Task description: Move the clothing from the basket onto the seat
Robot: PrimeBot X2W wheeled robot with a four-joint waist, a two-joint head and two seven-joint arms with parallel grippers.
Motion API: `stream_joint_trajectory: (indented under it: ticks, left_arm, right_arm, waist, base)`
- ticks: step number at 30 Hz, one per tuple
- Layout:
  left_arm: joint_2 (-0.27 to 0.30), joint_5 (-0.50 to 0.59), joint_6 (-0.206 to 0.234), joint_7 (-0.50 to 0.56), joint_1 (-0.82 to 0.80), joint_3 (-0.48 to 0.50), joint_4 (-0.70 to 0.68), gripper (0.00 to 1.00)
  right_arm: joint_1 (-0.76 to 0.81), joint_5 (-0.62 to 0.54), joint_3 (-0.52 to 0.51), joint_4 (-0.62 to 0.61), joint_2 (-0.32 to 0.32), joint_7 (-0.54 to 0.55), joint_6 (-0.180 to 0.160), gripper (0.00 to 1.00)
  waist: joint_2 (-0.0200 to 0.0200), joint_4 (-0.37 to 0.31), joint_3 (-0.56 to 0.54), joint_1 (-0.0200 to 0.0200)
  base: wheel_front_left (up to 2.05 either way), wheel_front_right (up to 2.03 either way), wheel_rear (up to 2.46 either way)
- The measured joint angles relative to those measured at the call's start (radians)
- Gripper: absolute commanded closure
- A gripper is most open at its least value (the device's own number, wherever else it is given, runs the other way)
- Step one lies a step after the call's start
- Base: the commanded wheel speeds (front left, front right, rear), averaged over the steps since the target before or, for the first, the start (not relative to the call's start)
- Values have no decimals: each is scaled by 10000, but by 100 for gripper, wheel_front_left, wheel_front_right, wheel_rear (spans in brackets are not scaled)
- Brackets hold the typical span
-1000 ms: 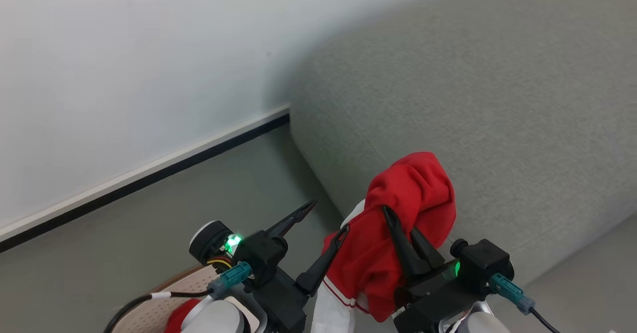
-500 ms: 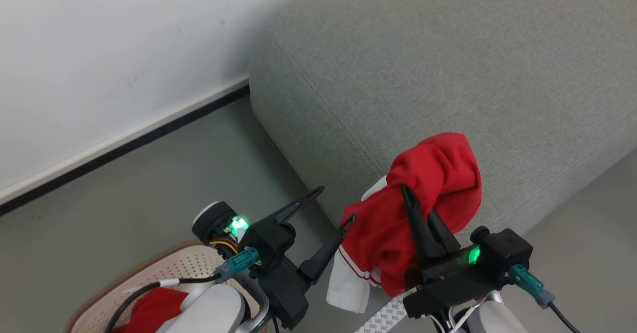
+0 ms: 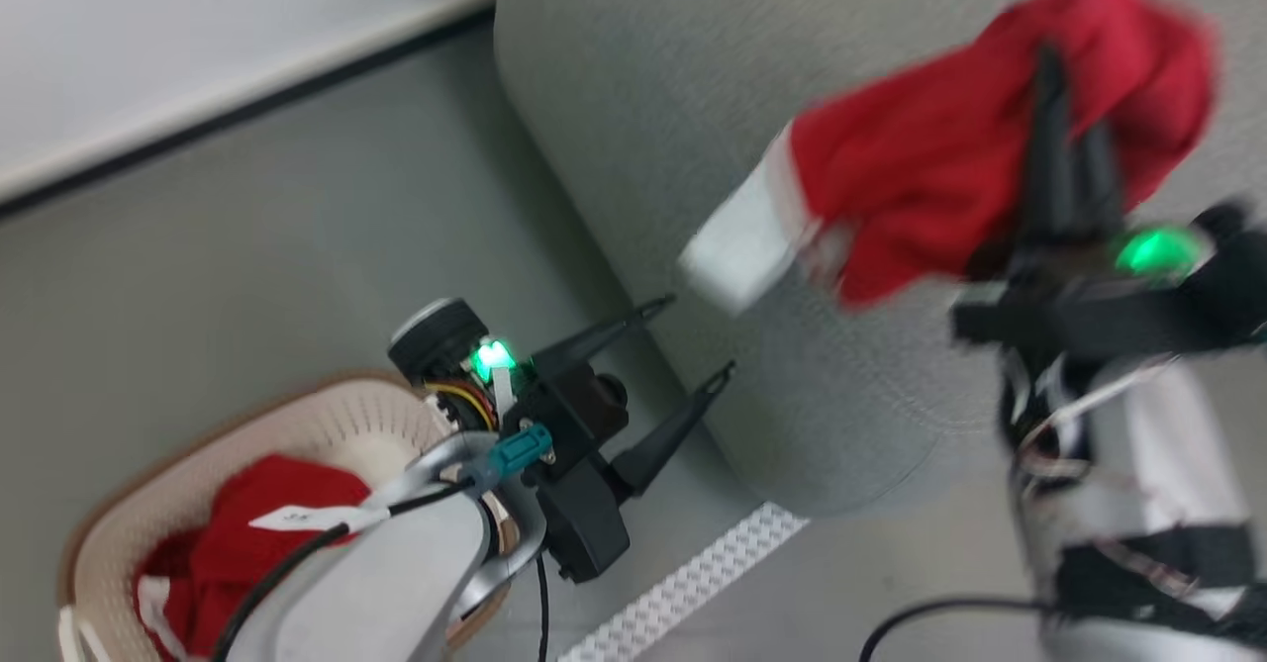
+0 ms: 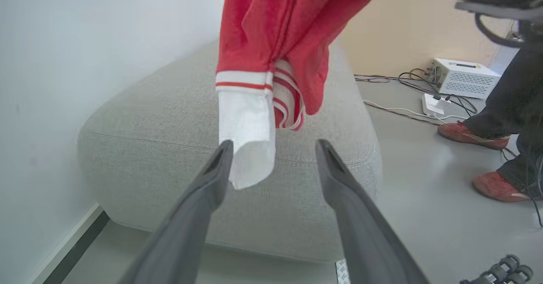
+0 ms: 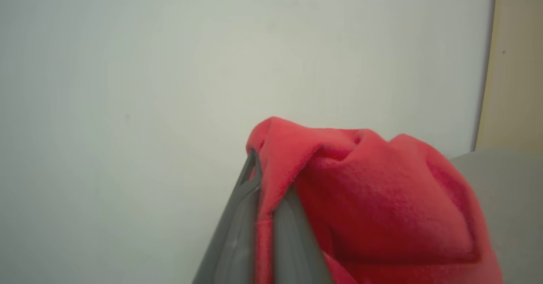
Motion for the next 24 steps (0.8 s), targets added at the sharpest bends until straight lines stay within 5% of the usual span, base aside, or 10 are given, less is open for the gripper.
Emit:
stream_joint_trajectory:
  ticks: [12, 24]
  left_arm:
    - [650, 75, -73, 658, -2174, -828, -654, 0]
    - [1197, -59, -73, 849, -2935, -1214, -928, 0]
  right_arm:
    - [-4541, -242, -3300, 784, -1812, -2, 0, 100]
    - [-6594, -184, -4395, 2987, -3453, -2, 2, 100]
  waist:
    - [1, 680, 2707, 0]
    - [1, 1247, 4872, 0]
  base:
    - [0, 0, 0]
    - [0, 0, 0]
